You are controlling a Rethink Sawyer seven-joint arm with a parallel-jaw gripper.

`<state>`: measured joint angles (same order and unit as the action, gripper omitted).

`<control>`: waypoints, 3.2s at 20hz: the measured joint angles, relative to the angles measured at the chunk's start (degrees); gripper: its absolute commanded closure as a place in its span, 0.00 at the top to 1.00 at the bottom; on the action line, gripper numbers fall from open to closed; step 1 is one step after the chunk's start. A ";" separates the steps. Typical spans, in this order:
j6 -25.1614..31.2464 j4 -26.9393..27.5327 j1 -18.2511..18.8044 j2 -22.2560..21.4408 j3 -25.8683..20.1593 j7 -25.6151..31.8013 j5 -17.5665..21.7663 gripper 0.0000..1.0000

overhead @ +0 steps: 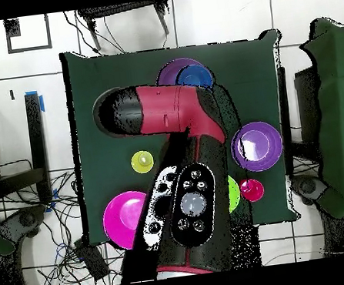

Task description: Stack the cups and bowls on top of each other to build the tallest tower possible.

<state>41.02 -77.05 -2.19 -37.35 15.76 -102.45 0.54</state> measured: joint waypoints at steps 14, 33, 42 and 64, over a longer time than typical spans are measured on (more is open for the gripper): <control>-15.98 -18.07 5.66 -9.60 -3.69 0.00 -0.25 1.00; -23.22 -31.55 11.71 -6.43 -7.18 0.00 1.10 1.00; -30.53 -33.03 12.78 -2.52 -5.38 0.00 2.29 1.00; -41.73 -36.85 8.03 9.50 3.58 -2.77 1.71 1.00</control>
<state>-0.71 -113.90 5.84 -27.85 19.34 -105.21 2.25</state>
